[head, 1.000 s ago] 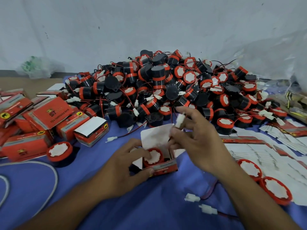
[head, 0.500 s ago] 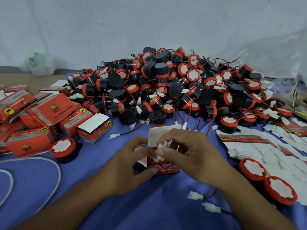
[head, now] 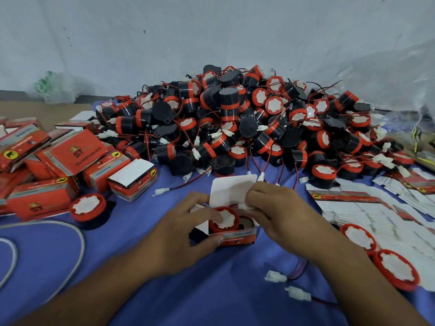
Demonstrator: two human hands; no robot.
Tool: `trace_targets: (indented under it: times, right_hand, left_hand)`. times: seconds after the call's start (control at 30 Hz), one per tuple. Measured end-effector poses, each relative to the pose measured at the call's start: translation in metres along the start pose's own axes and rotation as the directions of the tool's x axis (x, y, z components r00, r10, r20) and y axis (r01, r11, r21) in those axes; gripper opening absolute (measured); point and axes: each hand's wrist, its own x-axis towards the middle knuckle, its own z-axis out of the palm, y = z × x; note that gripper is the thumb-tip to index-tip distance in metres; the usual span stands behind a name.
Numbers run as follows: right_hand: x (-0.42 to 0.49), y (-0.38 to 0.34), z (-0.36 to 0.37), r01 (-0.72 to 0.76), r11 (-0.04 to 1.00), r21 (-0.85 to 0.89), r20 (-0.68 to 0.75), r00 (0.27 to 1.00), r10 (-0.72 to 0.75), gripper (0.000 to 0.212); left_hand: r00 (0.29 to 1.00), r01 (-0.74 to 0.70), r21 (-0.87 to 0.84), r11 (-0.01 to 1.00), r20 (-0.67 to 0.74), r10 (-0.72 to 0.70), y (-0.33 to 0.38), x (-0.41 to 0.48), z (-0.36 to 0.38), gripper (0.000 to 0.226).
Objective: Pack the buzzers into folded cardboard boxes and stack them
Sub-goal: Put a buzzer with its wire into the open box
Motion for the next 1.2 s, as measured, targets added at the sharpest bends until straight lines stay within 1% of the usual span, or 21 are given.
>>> trace_targets:
  times: [0.1,0.17,0.23,0.33,0.37,0.4,0.43,0.5,0.57,0.6,0.67,0.7,0.77,0.8,0.93,1.0,1.03,1.1,1.13,1.17,1.2]
  right_hand:
    - [0.005,-0.013,0.003,-0.021,0.997,-0.072,0.062,0.998,0.025,0.029]
    - [0.011,-0.023,0.009,-0.072,0.993,-0.092,0.097,0.992,0.081,0.039]
    - [0.015,-0.029,0.008,-0.113,0.978,-0.177,0.146,0.979,0.139,0.038]
    - [0.012,-0.031,0.001,-0.125,0.914,-0.385,0.202,0.955,0.216,0.033]
    - [0.01,-0.029,0.001,-0.134,0.908,-0.398,0.217,0.948,0.234,0.028]
    - [0.008,-0.025,0.002,-0.143,0.918,-0.37,0.232,0.942,0.241,0.022]
    - [0.006,-0.022,0.002,-0.164,0.94,-0.298,0.237,0.942,0.239,0.019]
    - [0.001,-0.019,0.001,-0.248,0.963,-0.108,0.255,0.929,0.268,0.034]
    - [-0.006,-0.017,-0.001,-0.303,0.953,0.015,0.247,0.925,0.29,0.048]
    - [-0.01,-0.016,0.0,-0.322,0.945,0.066,0.247,0.922,0.297,0.046]
    - [-0.021,-0.014,0.006,-0.349,0.919,0.182,0.251,0.92,0.3,0.031]
    - [-0.025,-0.014,0.01,-0.361,0.903,0.234,0.243,0.921,0.305,0.028]
    - [-0.03,-0.013,0.02,-0.349,0.893,0.283,0.187,0.934,0.306,0.027]
    - [-0.03,-0.013,0.025,-0.325,0.904,0.276,0.139,0.945,0.297,0.028]
    - [-0.024,-0.024,0.034,-0.195,0.955,0.222,-0.05,0.976,0.211,0.036]
    - [-0.023,-0.027,0.036,-0.159,0.969,0.191,-0.111,0.977,0.182,0.039]
    - [-0.024,-0.028,0.037,-0.167,0.963,0.211,-0.141,0.97,0.199,0.042]
    - [-0.024,-0.028,0.039,-0.234,0.92,0.314,-0.185,0.936,0.301,0.057]
    - [-0.024,-0.028,0.041,-0.276,0.91,0.31,-0.169,0.926,0.339,0.064]
    - [-0.023,-0.028,0.042,-0.285,0.927,0.242,-0.174,0.928,0.331,0.064]
    - [-0.023,-0.027,0.043,-0.255,0.955,0.153,-0.216,0.934,0.284,0.058]
  left_hand:
    - [0.999,-0.037,0.026,0.999,0.011,0.037,0.0,0.001,0.001,0.032]
    - [0.999,-0.051,0.034,0.998,0.017,0.05,0.0,0.0,0.001,0.033]
    - [0.999,-0.035,0.019,0.999,0.012,0.035,0.0,-0.001,0.0,0.034]
    - [1.0,0.013,0.027,1.0,0.009,-0.013,0.002,0.0,-0.001,0.037]
    - [1.0,0.024,0.034,0.999,0.01,-0.025,0.002,0.001,-0.001,0.037]
    - [0.999,0.034,0.034,0.999,0.01,-0.034,0.003,0.001,-0.001,0.037]
    - [0.999,0.043,0.026,0.999,0.01,-0.044,0.004,0.001,-0.001,0.038]
    - [0.998,0.061,-0.002,0.998,0.015,-0.061,0.006,0.001,-0.002,0.039]
    - [0.997,0.078,-0.011,0.997,0.017,-0.078,0.006,0.001,-0.002,0.041]
    - [0.995,0.095,-0.004,0.996,0.021,-0.095,0.005,0.0,-0.002,0.042]
    - [0.987,0.153,0.017,0.988,0.04,-0.154,0.005,-0.001,-0.003,0.049]
    - [0.983,0.18,0.027,0.983,0.043,-0.181,0.005,-0.002,-0.002,0.053]
    - [0.982,0.19,0.032,0.981,-0.005,-0.19,0.005,-0.003,-0.001,0.058]
    - [0.982,0.187,0.006,0.982,-0.035,-0.187,0.005,-0.003,0.0,0.057]
    - [0.972,0.18,-0.22,0.959,-0.111,-0.208,0.009,-0.002,0.003,0.058]
    - [0.968,0.174,-0.248,0.953,-0.137,-0.213,0.008,-0.001,0.001,0.062]
    - [0.963,0.195,-0.256,0.947,-0.132,-0.234,0.007,0.0,0.0,0.063]
    - [0.963,0.205,-0.217,0.954,-0.13,-0.237,0.004,0.001,-0.002,0.059]
    - [0.97,0.18,-0.171,0.969,-0.13,-0.204,0.003,0.001,-0.003,0.055]
    - [0.979,0.147,-0.127,0.981,-0.122,-0.163,0.002,0.001,-0.003,0.051]
    - [0.985,0.128,-0.092,0.988,-0.108,-0.137,0.002,0.001,-0.002,0.05]
